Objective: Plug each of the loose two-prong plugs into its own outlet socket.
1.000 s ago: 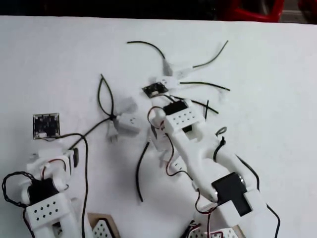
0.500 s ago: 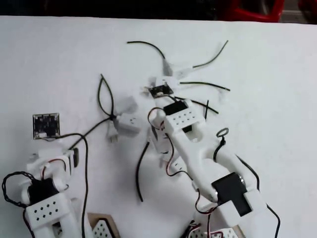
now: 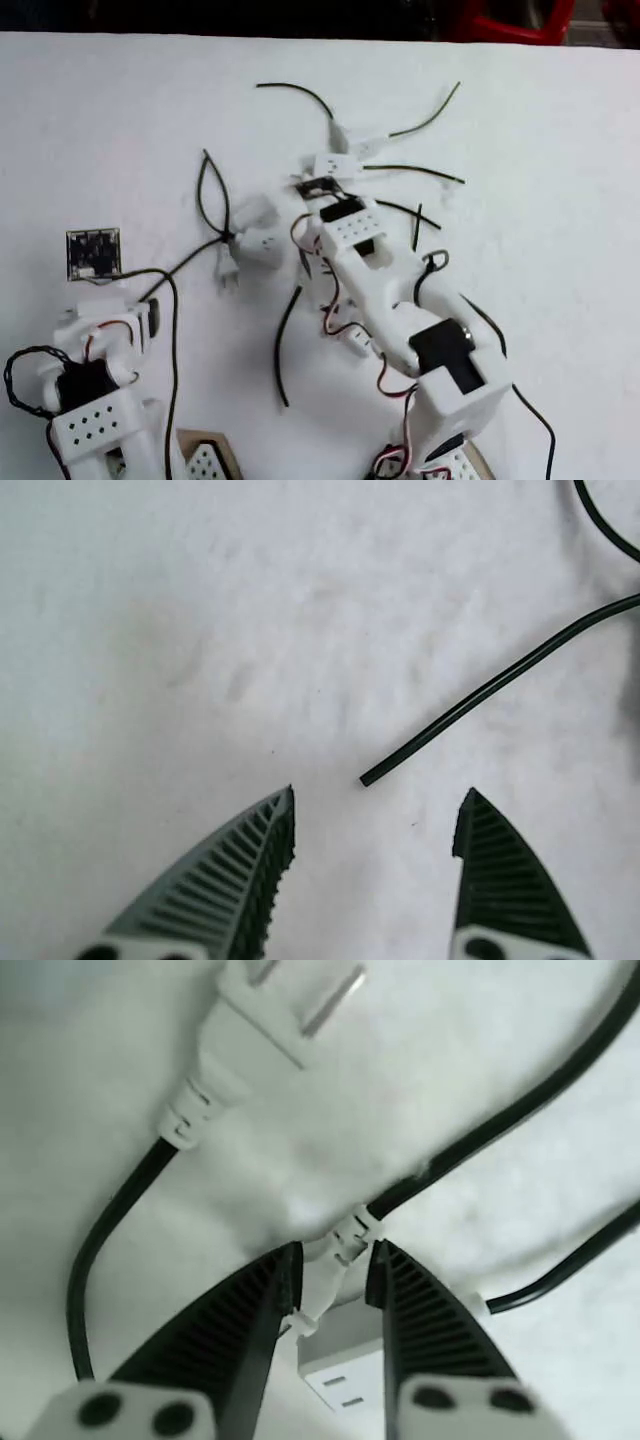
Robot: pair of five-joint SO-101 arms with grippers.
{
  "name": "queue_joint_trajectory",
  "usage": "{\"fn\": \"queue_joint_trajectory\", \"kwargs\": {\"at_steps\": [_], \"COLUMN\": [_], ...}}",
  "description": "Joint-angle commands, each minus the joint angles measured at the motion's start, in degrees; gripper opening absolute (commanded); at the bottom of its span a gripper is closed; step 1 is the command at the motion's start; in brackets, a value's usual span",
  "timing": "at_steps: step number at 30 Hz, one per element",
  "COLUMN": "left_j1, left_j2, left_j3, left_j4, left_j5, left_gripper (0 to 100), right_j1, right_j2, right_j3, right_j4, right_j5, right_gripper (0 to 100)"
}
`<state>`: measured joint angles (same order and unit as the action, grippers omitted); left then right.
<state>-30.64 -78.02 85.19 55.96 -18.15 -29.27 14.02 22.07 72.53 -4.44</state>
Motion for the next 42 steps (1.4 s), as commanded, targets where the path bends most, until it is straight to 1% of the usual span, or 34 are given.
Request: {"fn": "queue_joint_trajectory", "kwargs": {"at_steps": [1,5,15,19,21,25,29,30,31,34,40,42], "left_j1": [-0.5,-0.5,-0.5,-0.5,-0.5,-0.5,-0.5,-0.5,-0.5,-0.5,-0.5,-0.5], "left_j2": [-0.7,-0.7,-0.7,-0.7,-0.7,-0.7,-0.7,-0.7,-0.7,-0.7,-0.7,-0.7], "left_j3": [-0.2,-0.2,-0.2,-0.2,-0.2,-0.2,-0.2,-0.1,-0.1,-0.1,-0.1,-0.1], "left_j4": [-1.2,-1.2,-1.2,-1.2,-1.2,-1.2,-1.2,-1.2,-1.2,-1.2,-1.2,-1.2], "left_j5": [0.1,0.1,0.1,0.1,0.1,0.1,0.1,0.1,0.1,0.1,0.1,0.1], "left_gripper": [26,26,26,26,26,26,26,26,26,26,26,26], "right_j1": [-3.6,-6.5,-6.4,-6.5,-6.5,-6.6,-6.6,-6.5,-6.5,-5.7,-1.7,-0.6], "right_j2": [1.0,1.1,1.5,1.5,1.5,1.5,1.0,0.7,0.2,-4.0,-19.0,-23.9], "right_j3": [-0.4,-0.4,-0.1,-0.3,-0.3,-0.4,-0.4,-0.4,-0.4,-0.3,-0.2,-0.1], "right_j4": [-0.1,0.8,1.5,7.7,8.7,8.7,7.6,7.6,7.8,7.9,8.3,8.2], "right_j5": [1.9,1.9,1.9,1.8,1.8,1.9,2.6,4.0,5.7,9.0,9.8,11.7], "right_gripper": [7.4,8.3,10.4,18.3,19.3,15.4,3.5,0.9,2.2,1.9,1.9,1.9]}}
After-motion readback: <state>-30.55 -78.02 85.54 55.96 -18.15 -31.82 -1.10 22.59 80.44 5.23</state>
